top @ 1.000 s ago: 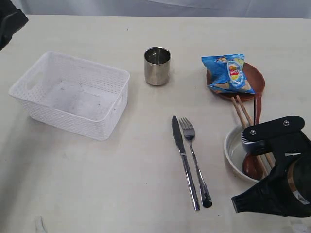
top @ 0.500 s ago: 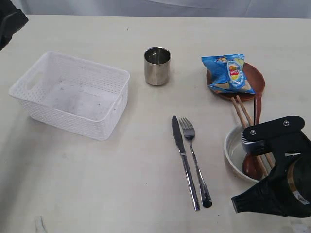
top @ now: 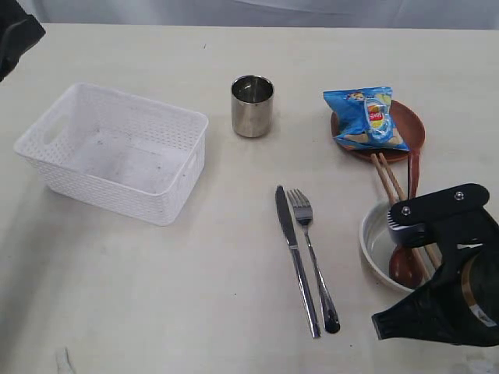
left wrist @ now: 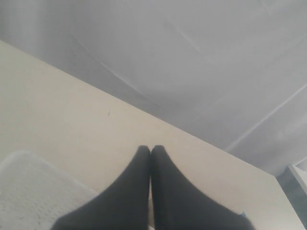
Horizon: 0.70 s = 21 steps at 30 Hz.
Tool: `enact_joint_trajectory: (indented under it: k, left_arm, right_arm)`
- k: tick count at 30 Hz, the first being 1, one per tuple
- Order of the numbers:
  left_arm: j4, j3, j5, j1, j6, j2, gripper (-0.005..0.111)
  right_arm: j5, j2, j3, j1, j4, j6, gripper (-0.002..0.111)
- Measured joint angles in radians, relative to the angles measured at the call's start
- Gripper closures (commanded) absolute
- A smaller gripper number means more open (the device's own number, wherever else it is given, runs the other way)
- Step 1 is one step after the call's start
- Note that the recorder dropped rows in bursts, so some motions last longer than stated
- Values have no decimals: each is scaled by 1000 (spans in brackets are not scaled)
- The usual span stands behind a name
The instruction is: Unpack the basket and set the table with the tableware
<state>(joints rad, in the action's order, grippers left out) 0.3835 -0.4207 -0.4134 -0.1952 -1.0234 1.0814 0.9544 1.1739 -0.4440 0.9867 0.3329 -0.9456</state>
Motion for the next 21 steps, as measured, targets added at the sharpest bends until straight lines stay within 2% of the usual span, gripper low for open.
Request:
enact_joint_trajectory:
  k: [6,21]
  left_arm:
    - [0,0,0,0,0,0,107]
    - [0,0,0,0,0,0,107]
  right_arm:
    - [90,0,-48,0,48,34,109]
    - [56,0,-40,-2,34,60,109]
